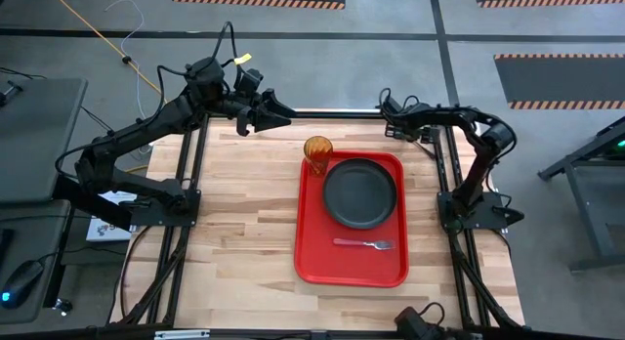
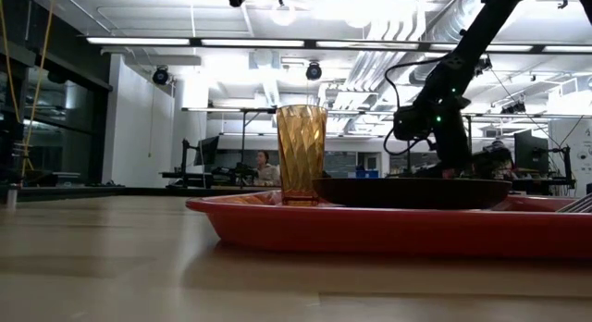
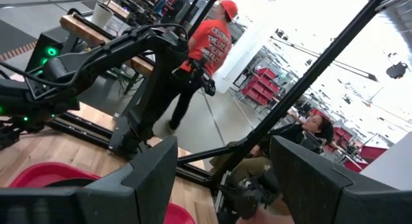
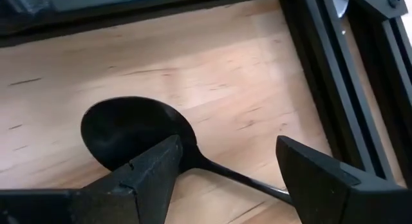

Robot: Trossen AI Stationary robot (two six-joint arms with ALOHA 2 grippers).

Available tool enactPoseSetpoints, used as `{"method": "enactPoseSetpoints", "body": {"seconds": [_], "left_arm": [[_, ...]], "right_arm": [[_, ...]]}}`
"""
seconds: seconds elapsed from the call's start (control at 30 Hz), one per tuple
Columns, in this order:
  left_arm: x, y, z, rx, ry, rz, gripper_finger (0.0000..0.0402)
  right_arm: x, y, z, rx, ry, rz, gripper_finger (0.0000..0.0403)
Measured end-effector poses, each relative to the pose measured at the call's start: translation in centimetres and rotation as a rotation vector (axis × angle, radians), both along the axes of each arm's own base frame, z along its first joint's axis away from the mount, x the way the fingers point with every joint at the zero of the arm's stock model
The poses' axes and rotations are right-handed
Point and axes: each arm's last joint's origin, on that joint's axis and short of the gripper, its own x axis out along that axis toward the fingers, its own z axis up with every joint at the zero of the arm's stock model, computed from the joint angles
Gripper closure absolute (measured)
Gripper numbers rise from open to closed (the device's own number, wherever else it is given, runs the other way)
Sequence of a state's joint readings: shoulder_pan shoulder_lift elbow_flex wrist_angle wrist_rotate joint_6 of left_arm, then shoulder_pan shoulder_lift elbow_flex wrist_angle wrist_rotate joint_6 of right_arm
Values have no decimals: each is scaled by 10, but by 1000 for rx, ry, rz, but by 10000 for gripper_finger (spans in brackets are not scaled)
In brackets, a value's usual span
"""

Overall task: Pick and place plate/cup/fork/spoon on tray
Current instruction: Put the black spoon on the red tray to the bottom of the pink fork

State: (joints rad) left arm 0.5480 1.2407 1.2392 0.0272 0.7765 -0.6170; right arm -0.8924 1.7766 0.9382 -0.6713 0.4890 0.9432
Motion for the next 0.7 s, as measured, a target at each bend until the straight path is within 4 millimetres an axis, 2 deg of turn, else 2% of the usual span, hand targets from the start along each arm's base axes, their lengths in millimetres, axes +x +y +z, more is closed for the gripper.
{"method": "enactPoseSetpoints", "body": {"seconds": [0.17,0.37,0.53,0.7], "left_arm": [[0,0,0,0,0,-1,163],[0,0,0,1,0,-2,163],[0,0,0,10,-2,-3,163],[0,0,0,11,-2,-3,163]], "right_arm": [[6,4,-2,30,-1,54,148],[14,13,6,82,-52,174,148],[24,19,11,123,-191,225,148],[35,19,12,94,-337,150,148]]}}
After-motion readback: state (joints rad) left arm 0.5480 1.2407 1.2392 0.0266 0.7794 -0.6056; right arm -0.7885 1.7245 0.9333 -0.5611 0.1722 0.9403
